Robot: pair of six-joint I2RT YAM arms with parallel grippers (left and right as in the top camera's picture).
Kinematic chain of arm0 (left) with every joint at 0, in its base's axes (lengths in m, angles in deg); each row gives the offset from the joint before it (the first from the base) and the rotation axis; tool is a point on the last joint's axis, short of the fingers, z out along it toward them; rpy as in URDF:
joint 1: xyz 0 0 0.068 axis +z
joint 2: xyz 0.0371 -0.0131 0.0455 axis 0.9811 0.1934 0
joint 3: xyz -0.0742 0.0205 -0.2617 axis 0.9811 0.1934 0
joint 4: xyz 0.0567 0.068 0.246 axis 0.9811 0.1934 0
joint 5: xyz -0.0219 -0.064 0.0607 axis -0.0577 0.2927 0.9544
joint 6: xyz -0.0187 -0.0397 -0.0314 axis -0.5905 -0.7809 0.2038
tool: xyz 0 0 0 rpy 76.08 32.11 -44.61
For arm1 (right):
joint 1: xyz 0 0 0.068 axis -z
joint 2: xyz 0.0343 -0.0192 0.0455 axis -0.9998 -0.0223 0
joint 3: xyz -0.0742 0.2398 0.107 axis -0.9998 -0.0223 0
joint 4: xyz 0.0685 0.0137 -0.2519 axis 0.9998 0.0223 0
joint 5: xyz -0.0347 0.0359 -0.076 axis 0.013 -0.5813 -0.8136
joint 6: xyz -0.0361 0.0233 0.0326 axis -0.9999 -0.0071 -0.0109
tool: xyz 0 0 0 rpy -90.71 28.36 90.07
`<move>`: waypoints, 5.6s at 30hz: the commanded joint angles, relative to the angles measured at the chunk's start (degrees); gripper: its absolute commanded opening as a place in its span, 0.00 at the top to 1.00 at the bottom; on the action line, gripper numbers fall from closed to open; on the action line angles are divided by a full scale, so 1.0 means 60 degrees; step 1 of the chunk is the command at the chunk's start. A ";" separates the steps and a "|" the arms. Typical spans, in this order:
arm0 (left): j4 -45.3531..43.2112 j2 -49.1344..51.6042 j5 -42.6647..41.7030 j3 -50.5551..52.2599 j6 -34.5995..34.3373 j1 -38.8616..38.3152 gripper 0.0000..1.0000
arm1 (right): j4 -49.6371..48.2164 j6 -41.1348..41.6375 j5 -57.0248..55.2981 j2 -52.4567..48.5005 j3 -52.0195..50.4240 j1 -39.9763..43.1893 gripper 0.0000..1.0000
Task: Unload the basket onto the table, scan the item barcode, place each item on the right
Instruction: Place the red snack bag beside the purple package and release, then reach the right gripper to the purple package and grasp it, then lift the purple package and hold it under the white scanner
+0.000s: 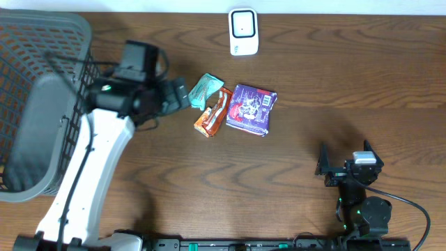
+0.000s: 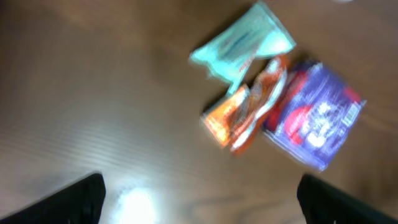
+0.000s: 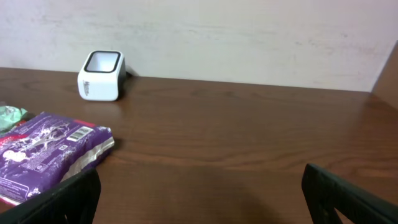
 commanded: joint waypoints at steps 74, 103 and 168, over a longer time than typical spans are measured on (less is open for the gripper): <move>0.1945 -0.0080 0.0084 -0.0062 0.0321 0.0503 0.02 | 0.3053 0.5821 0.5417 -1.6812 1.0003 -0.1253 0.19; 0.1945 -0.0080 0.0084 -0.0062 0.0321 0.0503 0.02 | 0.8867 0.4659 -0.4357 -1.6615 1.3901 -0.3111 0.99; 0.1945 -0.0080 0.0084 -0.0062 0.0321 0.0503 0.02 | 0.4816 0.2408 0.5850 -1.8491 1.0757 -0.1005 0.80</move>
